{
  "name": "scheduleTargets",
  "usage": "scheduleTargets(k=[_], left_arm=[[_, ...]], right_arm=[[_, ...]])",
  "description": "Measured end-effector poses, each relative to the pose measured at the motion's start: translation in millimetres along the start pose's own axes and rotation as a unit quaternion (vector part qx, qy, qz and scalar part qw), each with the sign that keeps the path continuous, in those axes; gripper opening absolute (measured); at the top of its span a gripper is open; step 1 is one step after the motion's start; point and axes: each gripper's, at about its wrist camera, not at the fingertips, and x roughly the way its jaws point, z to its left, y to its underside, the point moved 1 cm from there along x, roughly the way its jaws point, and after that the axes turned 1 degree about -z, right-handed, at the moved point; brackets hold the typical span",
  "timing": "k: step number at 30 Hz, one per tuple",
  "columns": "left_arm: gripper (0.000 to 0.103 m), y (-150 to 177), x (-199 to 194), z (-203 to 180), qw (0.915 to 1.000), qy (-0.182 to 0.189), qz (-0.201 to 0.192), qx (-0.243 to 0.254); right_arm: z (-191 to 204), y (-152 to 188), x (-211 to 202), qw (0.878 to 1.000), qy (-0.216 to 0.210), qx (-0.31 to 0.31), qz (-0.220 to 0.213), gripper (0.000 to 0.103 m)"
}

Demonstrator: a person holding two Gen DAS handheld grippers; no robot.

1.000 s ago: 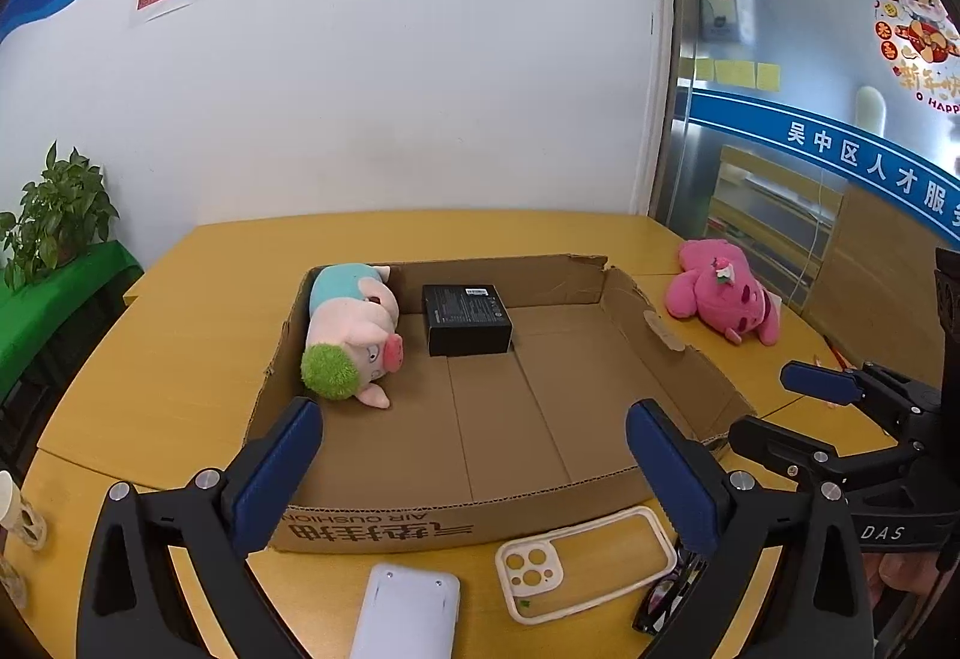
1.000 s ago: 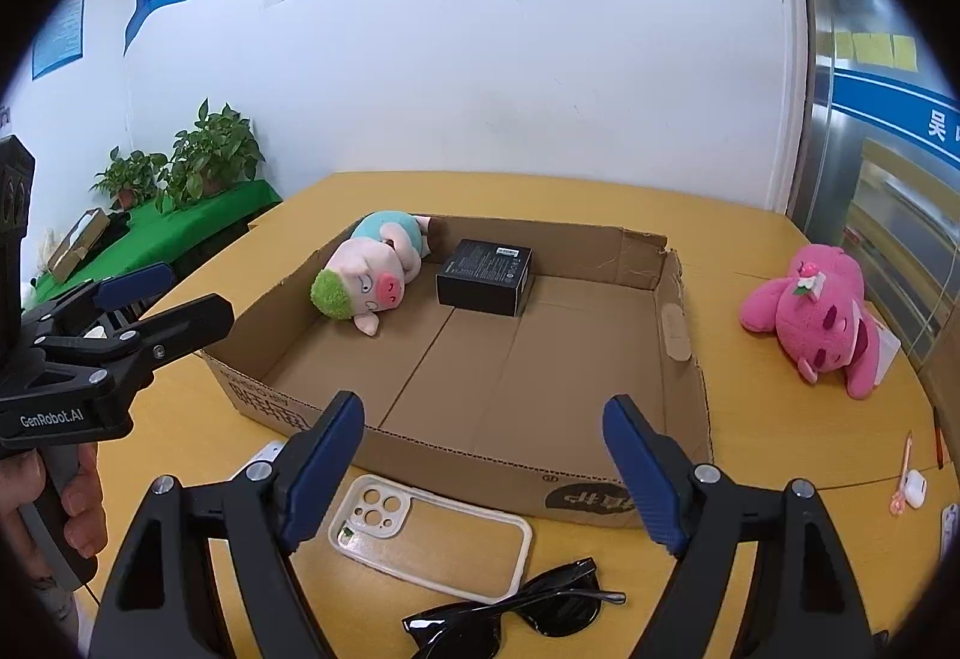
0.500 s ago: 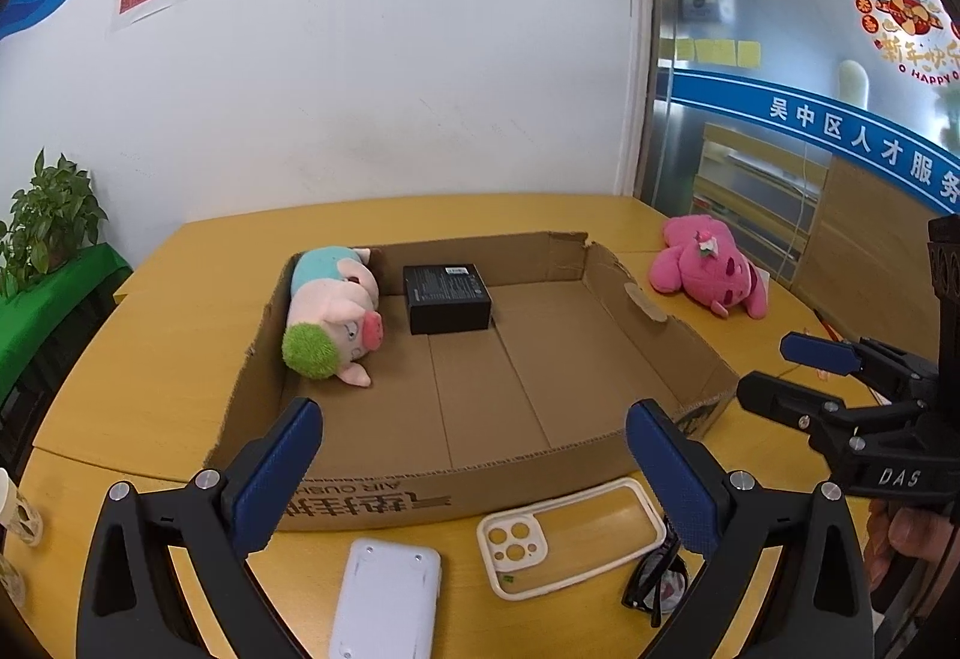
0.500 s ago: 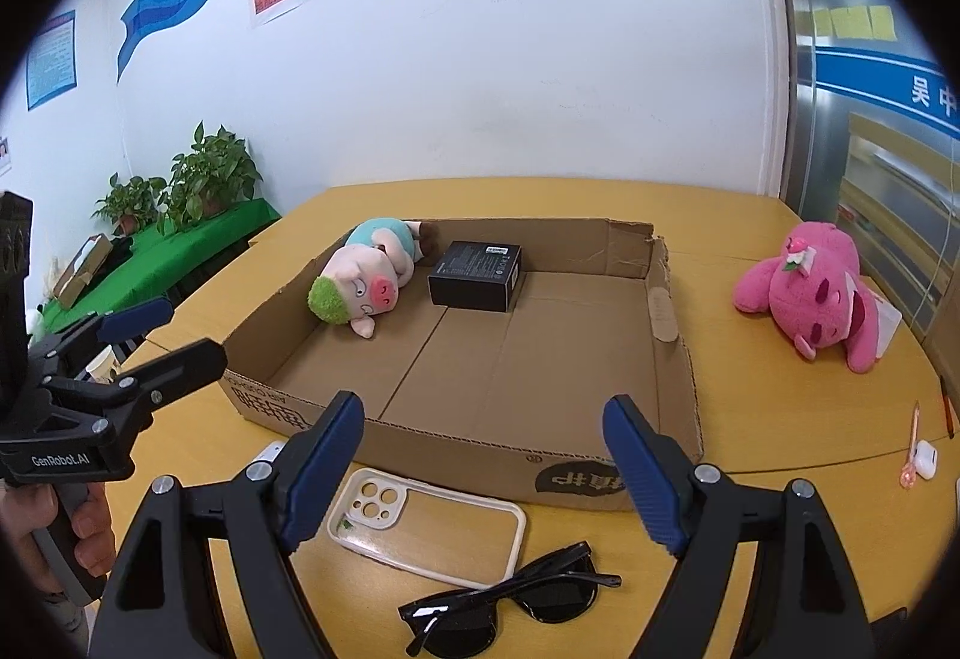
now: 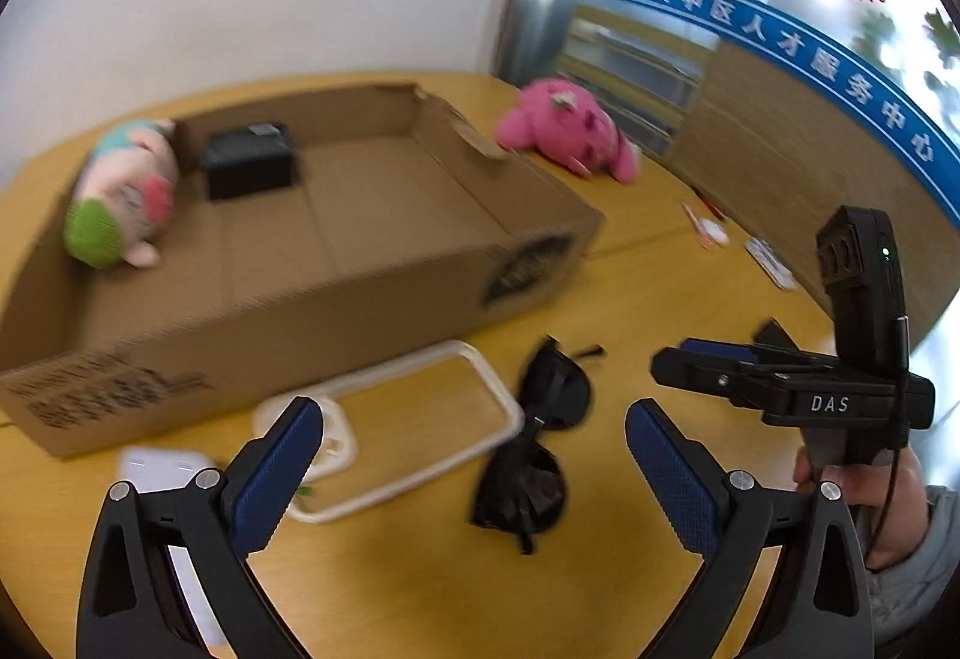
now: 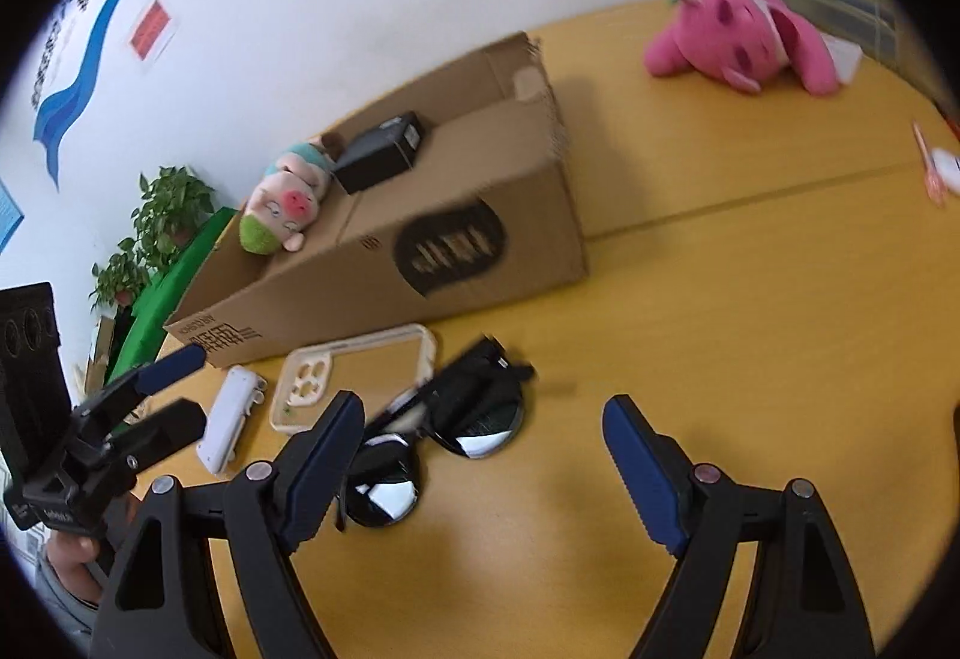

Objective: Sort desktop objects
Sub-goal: 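Move the left tool to the black sunglasses and close on them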

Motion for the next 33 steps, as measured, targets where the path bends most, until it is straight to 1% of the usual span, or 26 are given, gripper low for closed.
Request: scheduleTargets(k=[3, 6, 8, 9, 10, 11, 12, 14, 15, 17, 21, 26, 31, 33], left_arm=[[0.099, 5, 23, -10, 0.9993, 0.021, 0.028, 0.01], [0.09, 11, 47, -18, 0.9974, 0.023, 0.065, 0.021], [0.077, 16, 59, -20, 0.9954, 0.028, 0.09, 0.021], [0.073, 18, 63, -21, 0.9946, 0.03, 0.097, 0.022], [0.065, 21, 67, -22, 0.9939, 0.032, 0.104, 0.021], [0.059, 22, 70, -23, 0.993, 0.034, 0.112, 0.019], [0.056, 24, 73, -22, 0.9923, 0.033, 0.118, 0.016], [0.044, 27, 75, -20, 0.9917, 0.031, 0.124, 0.007], [0.041, 27, 74, -19, 0.9925, 0.029, 0.119, 0.002], [0.026, 28, 73, -15, 0.9919, 0.033, 0.122, -0.012], [0.026, 33, 70, -9, 0.9906, 0.047, 0.123, -0.036], [0.026, 38, 59, -12, 0.9907, 0.058, 0.113, -0.049], [0.026, 41, 51, -21, 0.9914, 0.063, 0.108, -0.038], [0.026, 44, 50, -24, 0.9912, 0.066, 0.11, -0.033]], right_arm=[[-8, 7, -1, 1.0, -0.001, 0.013, 0.004, 0.082], [-12, 12, -2, 1.0, 0.0, 0.018, 0.006, 0.082], [-16, 15, -2, 1.0, 0.0, 0.023, 0.009, 0.082], [-17, 16, -2, 1.0, 0.0, 0.026, 0.01, 0.082], [-19, 18, -1, 1.0, -0.001, 0.028, 0.011, 0.082], [-19, 19, -1, 1.0, -0.002, 0.029, 0.013, 0.082], [-20, 20, 0, 0.999, -0.002, 0.029, 0.014, 0.082], [-21, 21, 2, 0.999, -0.006, 0.032, 0.018, 0.082], [-20, 22, 4, 0.999, -0.008, 0.033, 0.019, 0.082], [-19, 23, 5, 0.999, -0.014, 0.032, 0.023, 0.082], [-15, 26, 13, 0.998, -0.036, 0.038, 0.034, 0.082], [-10, 31, 23, 0.993, -0.087, 0.059, 0.046, 0.082], [9, 30, 27, 0.99, -0.123, 0.052, 0.052, 0.081], [15, 29, 32, 0.986, -0.148, 0.056, 0.058, 0.081]])
